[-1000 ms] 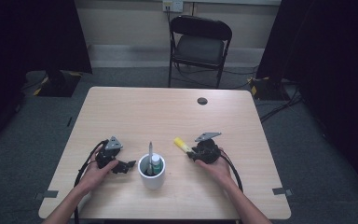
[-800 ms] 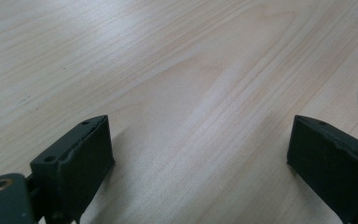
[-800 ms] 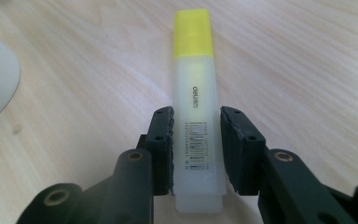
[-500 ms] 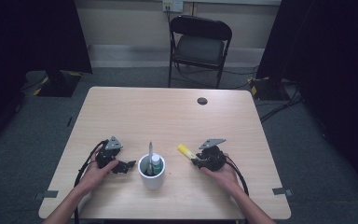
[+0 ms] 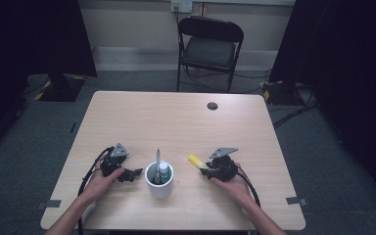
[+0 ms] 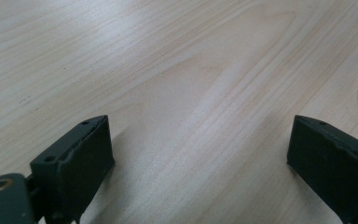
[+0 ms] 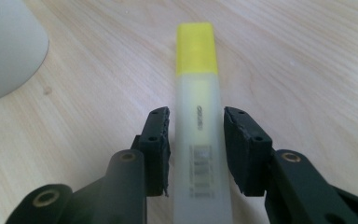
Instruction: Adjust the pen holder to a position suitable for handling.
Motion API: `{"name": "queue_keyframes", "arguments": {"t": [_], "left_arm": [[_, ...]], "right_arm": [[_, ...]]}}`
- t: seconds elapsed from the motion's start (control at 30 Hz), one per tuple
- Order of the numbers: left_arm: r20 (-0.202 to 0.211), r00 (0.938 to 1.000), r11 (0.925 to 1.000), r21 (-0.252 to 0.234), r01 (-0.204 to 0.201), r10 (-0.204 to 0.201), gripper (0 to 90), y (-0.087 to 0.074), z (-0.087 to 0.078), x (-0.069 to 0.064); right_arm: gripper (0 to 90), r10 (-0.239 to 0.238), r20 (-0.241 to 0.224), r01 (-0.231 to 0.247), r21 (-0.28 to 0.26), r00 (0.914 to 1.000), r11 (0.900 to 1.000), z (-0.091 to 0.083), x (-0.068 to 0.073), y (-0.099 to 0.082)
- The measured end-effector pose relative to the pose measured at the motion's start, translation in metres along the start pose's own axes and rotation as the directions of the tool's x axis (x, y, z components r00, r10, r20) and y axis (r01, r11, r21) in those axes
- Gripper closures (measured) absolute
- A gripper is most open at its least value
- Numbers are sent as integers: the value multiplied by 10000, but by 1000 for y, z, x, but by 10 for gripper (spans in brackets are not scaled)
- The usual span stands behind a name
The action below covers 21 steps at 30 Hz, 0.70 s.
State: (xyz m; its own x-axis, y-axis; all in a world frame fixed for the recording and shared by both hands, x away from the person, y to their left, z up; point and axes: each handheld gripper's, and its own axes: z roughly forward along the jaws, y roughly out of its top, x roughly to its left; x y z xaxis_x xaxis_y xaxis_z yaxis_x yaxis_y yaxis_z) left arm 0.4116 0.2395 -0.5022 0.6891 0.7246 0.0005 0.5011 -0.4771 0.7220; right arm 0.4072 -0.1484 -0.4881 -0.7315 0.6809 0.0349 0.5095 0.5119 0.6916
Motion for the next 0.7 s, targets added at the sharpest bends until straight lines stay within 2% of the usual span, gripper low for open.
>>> {"name": "queue_keyframes", "arguments": {"t": [0.13, 0.3, 0.57, 0.7], "left_arm": [[3, 10000, 10000, -11, 9, -9, 62, 0, 0, 0], [-1, 10000, 10000, -14, -2, 2, 62, 0, 0, 0], [-7, 10000, 10000, -5, -4, 4, 62, 0, 0, 0], [6, 10000, 10000, -14, 3, -3, 62, 0, 0, 0]], "right_arm": [[615, -143, 31, 142, 109, 9999, 9998, 7, 2, 8], [614, -147, 43, 148, -104, 9999, 9998, 19, 3, 18], [601, -441, 79, 440, 201, 9990, 9988, 33, 6, 35], [602, -335, 102, 333, 247, 9994, 9991, 36, 5, 40]]}}
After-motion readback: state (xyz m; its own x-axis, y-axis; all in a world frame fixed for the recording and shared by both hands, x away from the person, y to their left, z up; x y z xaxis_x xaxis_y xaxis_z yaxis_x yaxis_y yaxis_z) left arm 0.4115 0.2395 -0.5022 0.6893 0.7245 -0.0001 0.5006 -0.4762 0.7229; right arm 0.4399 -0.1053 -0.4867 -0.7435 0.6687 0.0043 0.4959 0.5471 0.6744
